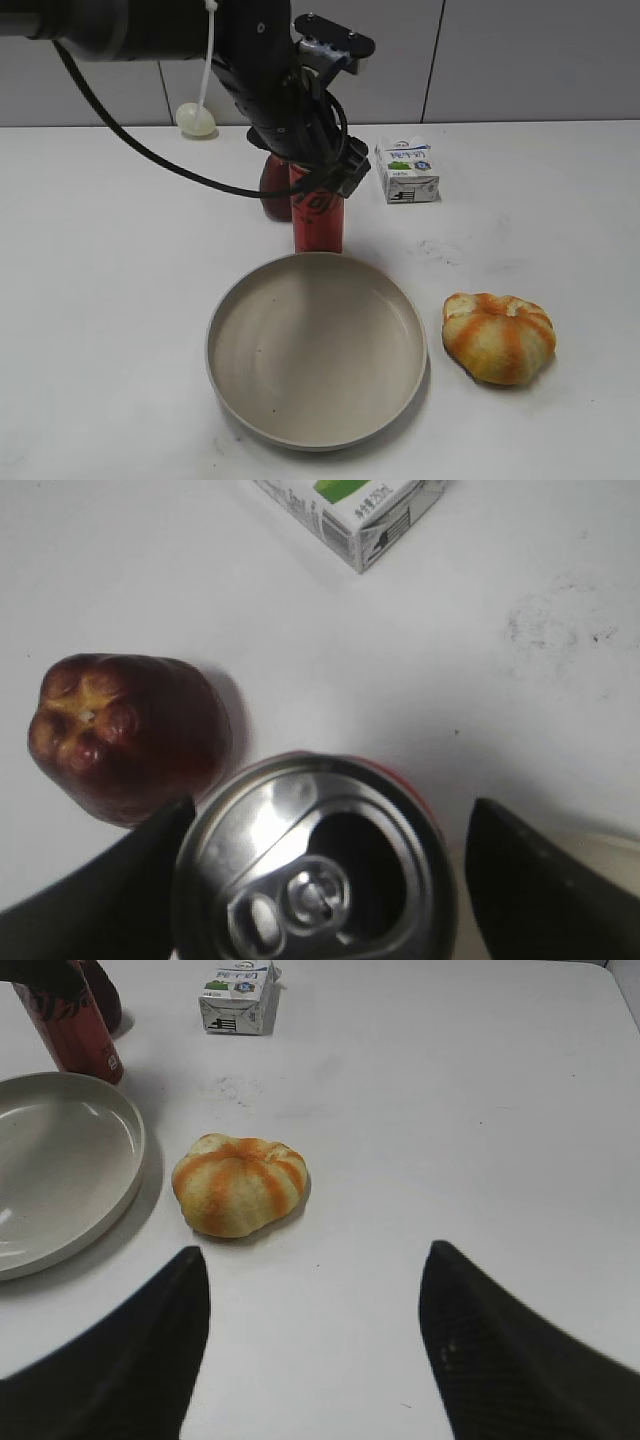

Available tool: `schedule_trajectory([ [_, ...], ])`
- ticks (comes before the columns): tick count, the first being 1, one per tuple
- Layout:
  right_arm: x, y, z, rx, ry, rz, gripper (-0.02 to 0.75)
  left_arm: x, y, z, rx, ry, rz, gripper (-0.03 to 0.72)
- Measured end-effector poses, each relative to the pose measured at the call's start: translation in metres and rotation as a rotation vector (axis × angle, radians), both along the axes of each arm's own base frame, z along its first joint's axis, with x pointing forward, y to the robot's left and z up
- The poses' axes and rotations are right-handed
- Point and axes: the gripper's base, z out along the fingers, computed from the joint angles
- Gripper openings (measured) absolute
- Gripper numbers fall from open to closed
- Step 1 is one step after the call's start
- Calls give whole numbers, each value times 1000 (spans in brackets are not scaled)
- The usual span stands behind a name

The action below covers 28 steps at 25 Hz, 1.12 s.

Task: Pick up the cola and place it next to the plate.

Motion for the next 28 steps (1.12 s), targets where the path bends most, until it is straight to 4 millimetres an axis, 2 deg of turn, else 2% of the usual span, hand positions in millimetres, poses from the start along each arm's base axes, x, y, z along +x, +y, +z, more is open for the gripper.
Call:
schedule_trajectory([
  [4,0,0,0,0,0,0,531,2,2,7,-12,-14,6,652],
  [10,0,0,0,0,0,0,531,4,16,46,-75,-77,35,653],
  [14,0,0,0,0,0,0,531,10,33,67,-113,-110,77,647],
  [20,0,0,0,0,0,0,531,26,77,87,-131,-110,188,615],
  [28,0,0,0,0,0,0,531,47,165,86,-37,45,401,589],
])
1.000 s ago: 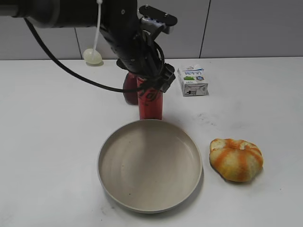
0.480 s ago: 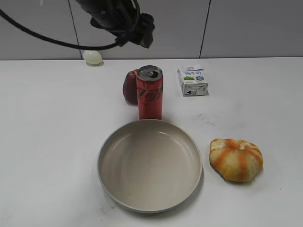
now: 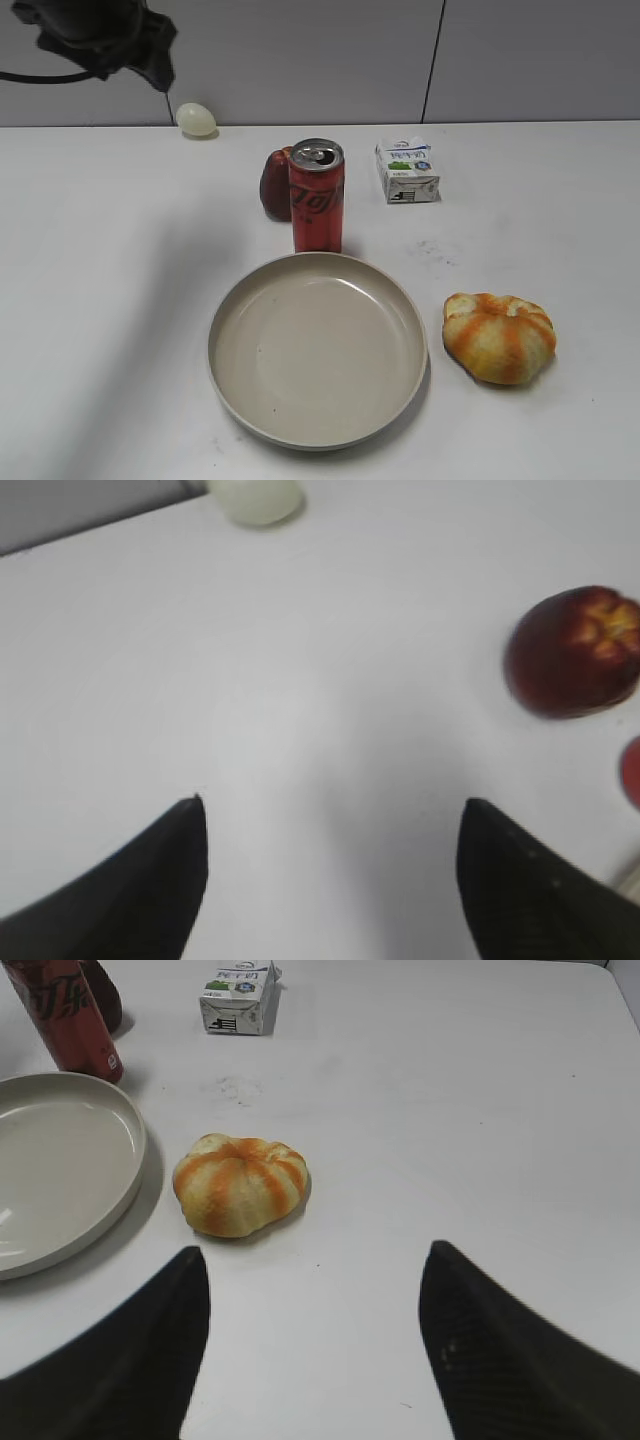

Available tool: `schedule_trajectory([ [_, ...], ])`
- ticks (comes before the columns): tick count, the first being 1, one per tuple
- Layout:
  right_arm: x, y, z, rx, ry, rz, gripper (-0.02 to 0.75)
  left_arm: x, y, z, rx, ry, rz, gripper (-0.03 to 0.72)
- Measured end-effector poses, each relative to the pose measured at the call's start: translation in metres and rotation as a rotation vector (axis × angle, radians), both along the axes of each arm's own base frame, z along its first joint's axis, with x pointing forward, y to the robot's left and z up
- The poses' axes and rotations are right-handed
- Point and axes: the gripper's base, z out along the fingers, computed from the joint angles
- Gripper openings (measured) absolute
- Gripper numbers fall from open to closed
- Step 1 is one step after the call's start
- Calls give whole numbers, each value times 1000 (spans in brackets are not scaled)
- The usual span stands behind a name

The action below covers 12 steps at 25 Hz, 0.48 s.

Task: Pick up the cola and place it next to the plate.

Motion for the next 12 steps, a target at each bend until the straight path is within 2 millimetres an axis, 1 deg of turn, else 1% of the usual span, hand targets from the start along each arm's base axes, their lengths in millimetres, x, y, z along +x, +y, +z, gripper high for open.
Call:
schedule_trajectory([
  [2,0,0,0,0,0,0,531,1,24,4,11,32,55,589],
  [6,0,0,0,0,0,0,531,-9,49,11,23,77,108,589],
  [9,0,0,0,0,0,0,531,-22,63,13,22,101,138,589],
  [11,0,0,0,0,0,0,531,-33,74,14,9,114,165,589],
  [12,0,0,0,0,0,0,531,-42,81,13,7,122,181,589],
])
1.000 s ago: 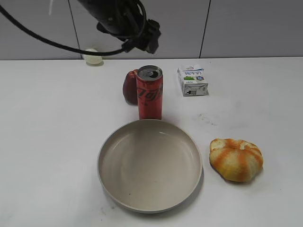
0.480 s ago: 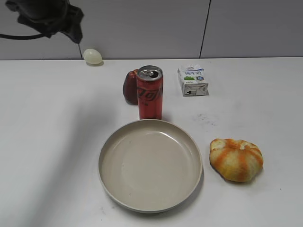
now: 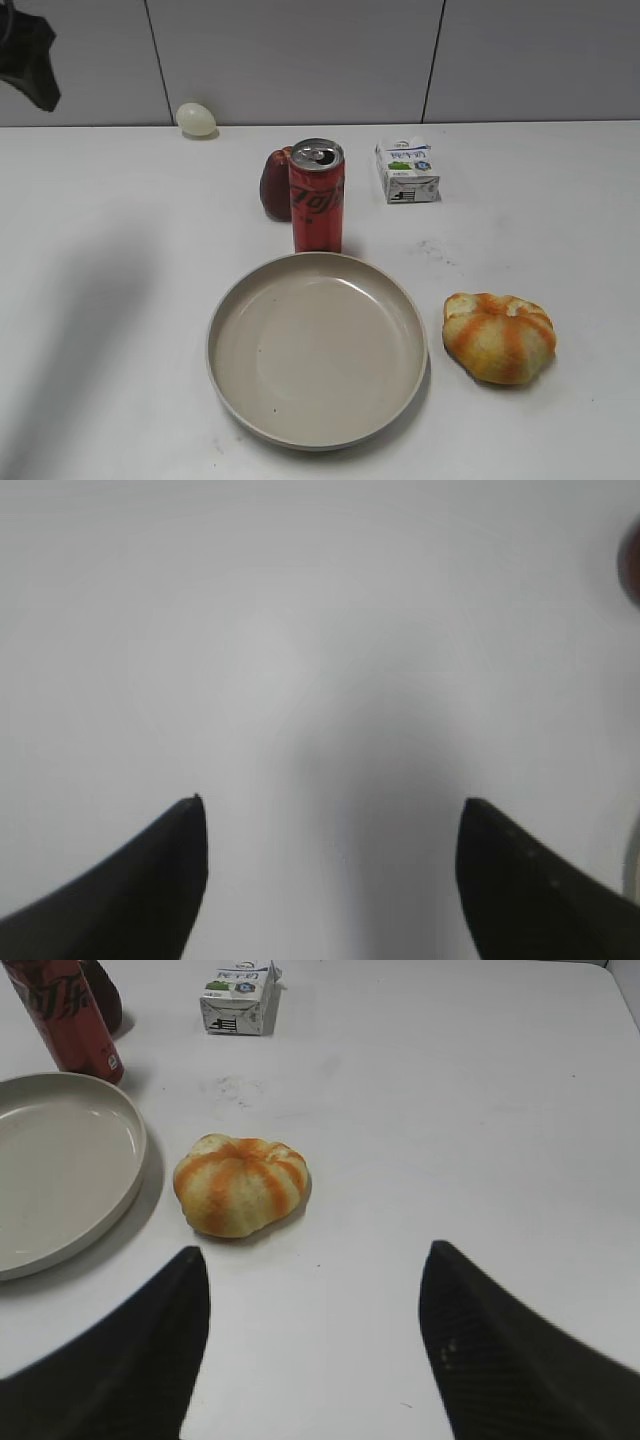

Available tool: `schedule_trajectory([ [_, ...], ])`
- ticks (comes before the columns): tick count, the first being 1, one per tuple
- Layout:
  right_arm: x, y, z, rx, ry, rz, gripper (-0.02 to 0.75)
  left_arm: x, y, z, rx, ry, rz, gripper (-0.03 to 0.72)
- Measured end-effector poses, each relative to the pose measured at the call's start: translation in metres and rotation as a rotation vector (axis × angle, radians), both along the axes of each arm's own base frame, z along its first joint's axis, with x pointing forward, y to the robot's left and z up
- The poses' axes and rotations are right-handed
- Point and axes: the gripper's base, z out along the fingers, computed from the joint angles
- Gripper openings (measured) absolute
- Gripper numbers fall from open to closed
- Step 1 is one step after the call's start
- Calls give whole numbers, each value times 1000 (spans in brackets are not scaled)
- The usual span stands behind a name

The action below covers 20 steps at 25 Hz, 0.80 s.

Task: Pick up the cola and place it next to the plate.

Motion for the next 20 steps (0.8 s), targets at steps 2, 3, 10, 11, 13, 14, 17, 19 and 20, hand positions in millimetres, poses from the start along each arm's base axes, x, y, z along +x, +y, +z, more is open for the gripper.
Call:
schedule_trajectory([
  [2,0,0,0,0,0,0,531,-15,9,-2,4,14,20,589],
  [3,0,0,0,0,0,0,531,-25,12,0,6,10,25,589],
  [10,0,0,0,0,0,0,531,-106,23,-5,6,8,27,589],
  [11,0,0,0,0,0,0,531,-117,25,-7,3,7,28,589],
  [13,0,0,0,0,0,0,531,-141,27,-13,-11,7,30,589],
  [14,0,0,0,0,0,0,531,-151,27,-16,-18,8,31,589],
  [17,0,0,0,0,0,0,531,-182,30,-28,-34,-2,33,589],
  [19,0,0,0,0,0,0,531,-202,33,-37,-36,-14,34,589],
  [20,0,0,0,0,0,0,531,-209,34,-42,-35,-14,34,589],
])
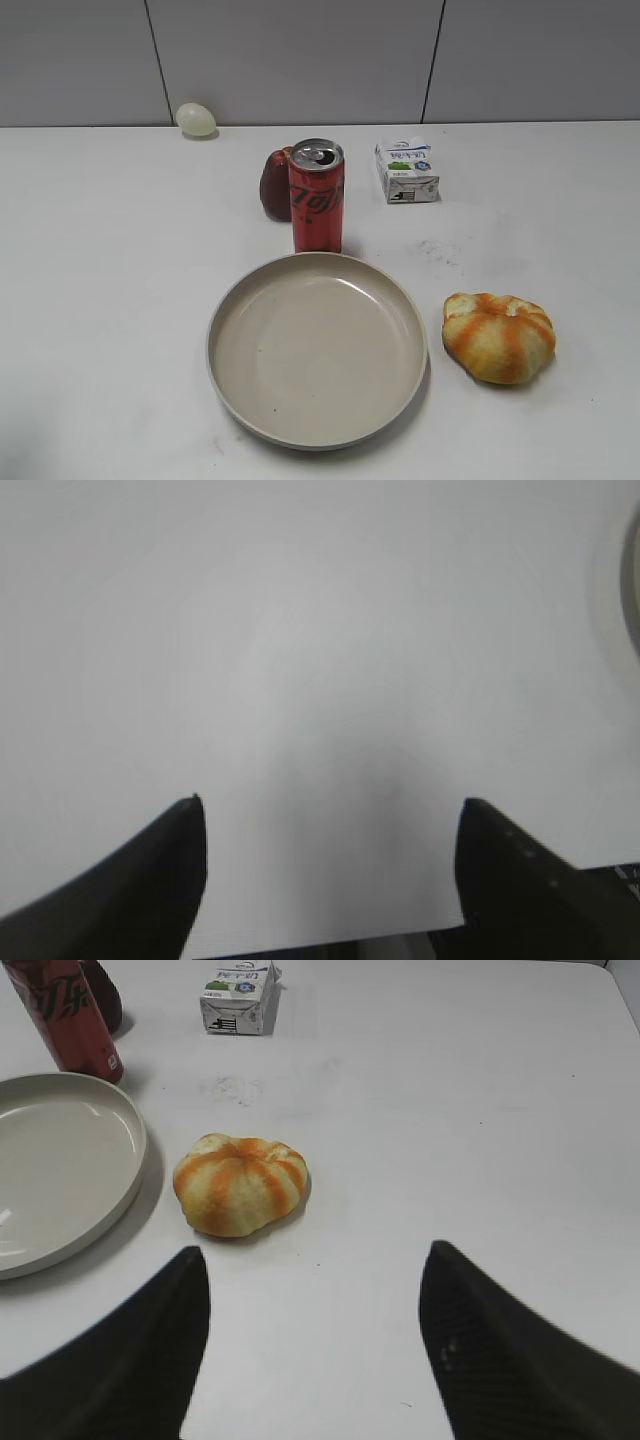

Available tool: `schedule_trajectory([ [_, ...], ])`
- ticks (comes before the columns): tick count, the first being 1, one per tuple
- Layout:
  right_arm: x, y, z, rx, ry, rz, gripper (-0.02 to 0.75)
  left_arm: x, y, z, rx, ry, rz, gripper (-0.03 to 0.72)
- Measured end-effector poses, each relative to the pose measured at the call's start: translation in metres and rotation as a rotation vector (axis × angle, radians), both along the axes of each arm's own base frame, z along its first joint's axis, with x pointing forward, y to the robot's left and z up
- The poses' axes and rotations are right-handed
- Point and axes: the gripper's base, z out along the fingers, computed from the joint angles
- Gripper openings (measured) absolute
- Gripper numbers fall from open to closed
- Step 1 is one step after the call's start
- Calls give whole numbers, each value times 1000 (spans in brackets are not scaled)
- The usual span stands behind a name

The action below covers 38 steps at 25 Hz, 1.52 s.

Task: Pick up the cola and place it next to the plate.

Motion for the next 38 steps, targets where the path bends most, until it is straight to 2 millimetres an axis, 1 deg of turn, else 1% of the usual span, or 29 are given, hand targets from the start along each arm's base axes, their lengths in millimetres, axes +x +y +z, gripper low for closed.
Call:
schedule_trajectory([
  [4,0,0,0,0,0,0,531,-27,3,-11,-5,-35,0,589],
  [9,0,0,0,0,0,0,531,-51,6,-18,-12,-95,0,589],
  [17,0,0,0,0,0,0,531,-85,11,-2,-38,-325,0,588],
  [24,0,0,0,0,0,0,531,-114,15,5,-61,-510,0,587],
  [33,0,0,0,0,0,0,531,-142,18,5,-83,-684,0,585],
  [38,0,0,0,0,0,0,531,-146,19,5,-85,-706,0,584],
])
